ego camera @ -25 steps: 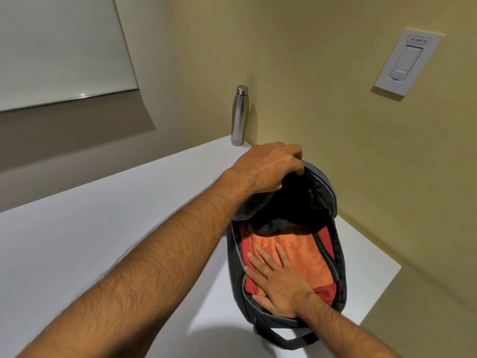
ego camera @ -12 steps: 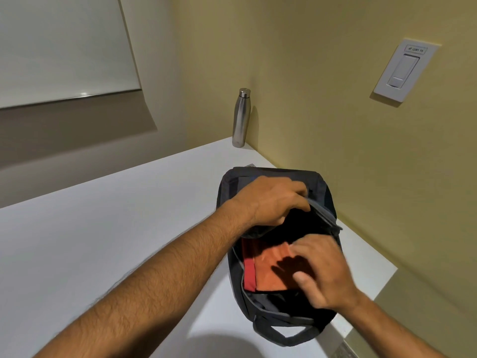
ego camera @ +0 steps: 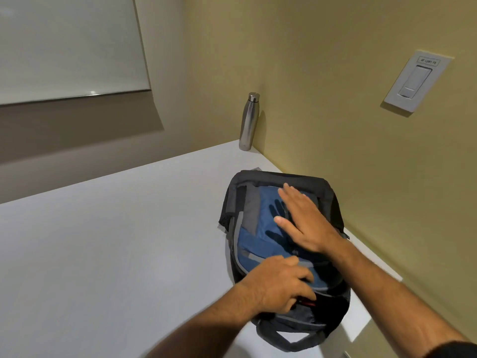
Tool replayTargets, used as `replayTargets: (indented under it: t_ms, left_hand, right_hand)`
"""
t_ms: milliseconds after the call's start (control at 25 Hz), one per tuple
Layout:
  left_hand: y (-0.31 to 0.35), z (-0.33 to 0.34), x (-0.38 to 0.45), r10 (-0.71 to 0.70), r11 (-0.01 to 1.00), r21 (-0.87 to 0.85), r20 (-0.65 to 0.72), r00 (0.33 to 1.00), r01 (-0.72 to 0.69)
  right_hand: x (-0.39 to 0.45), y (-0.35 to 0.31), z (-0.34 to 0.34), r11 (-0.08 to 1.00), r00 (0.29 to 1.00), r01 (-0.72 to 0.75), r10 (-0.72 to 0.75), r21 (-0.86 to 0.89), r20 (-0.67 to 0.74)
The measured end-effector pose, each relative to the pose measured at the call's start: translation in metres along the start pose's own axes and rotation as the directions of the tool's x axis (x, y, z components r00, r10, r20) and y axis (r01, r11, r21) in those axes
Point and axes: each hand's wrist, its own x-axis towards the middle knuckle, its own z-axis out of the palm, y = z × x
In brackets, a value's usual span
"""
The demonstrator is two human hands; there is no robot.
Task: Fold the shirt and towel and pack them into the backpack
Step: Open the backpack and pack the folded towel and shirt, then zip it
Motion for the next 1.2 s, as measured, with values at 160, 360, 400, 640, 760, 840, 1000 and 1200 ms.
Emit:
replayTargets:
  t_ms: [160,360,400,640,760,840,1000,1200]
  left_hand:
    - [0.008,0.022,-0.013,-0.058,0.998,-0.030,0.003,0.998,0.058]
    - [-0.003,0.036,-0.030,-0.074,0.979,-0.193,-0.073,0.995,0.059]
    - [-0.006,0.034,-0.034,-0.104,0.968,-0.242,-0.131,0.986,0.070]
    - [-0.069,0.030,-0.071,-0.717,0.696,-0.536,-0.482,0.503,0.478]
    - [-0.108,0.036,-0.091,-0.937,0.347,-0.718,-0.298,0.184,0.603]
    - [-0.128,0.043,-0.098,-0.974,0.227,-0.727,-0.155,0.168,0.648]
    - [-0.153,0.058,-0.094,-0.963,0.121,-0.699,0.091,0.255,0.704]
    - [-0.167,0.060,-0.078,-0.924,0.224,-0.650,0.096,0.371,0.726]
  right_hand:
    - [0.003,0.004,0.056,0.986,0.962,0.000,0.045,-0.165,0.270]
    - [0.001,0.003,0.075,0.967,0.940,-0.015,0.100,-0.253,0.325]
    - [0.002,0.002,0.077,0.967,0.941,-0.017,0.101,-0.255,0.322]
    - [0.032,-0.005,0.077,0.967,0.960,0.066,0.006,-0.247,0.280]
    - [0.066,-0.021,0.073,0.958,0.949,0.156,-0.077,-0.243,0.306]
    - [0.091,-0.035,0.072,0.947,0.921,0.212,-0.110,-0.242,0.373]
    - [0.137,-0.060,0.081,0.901,0.820,0.262,-0.018,-0.346,0.572]
    - [0.166,-0.080,0.093,0.725,0.684,0.442,0.108,-0.528,0.721]
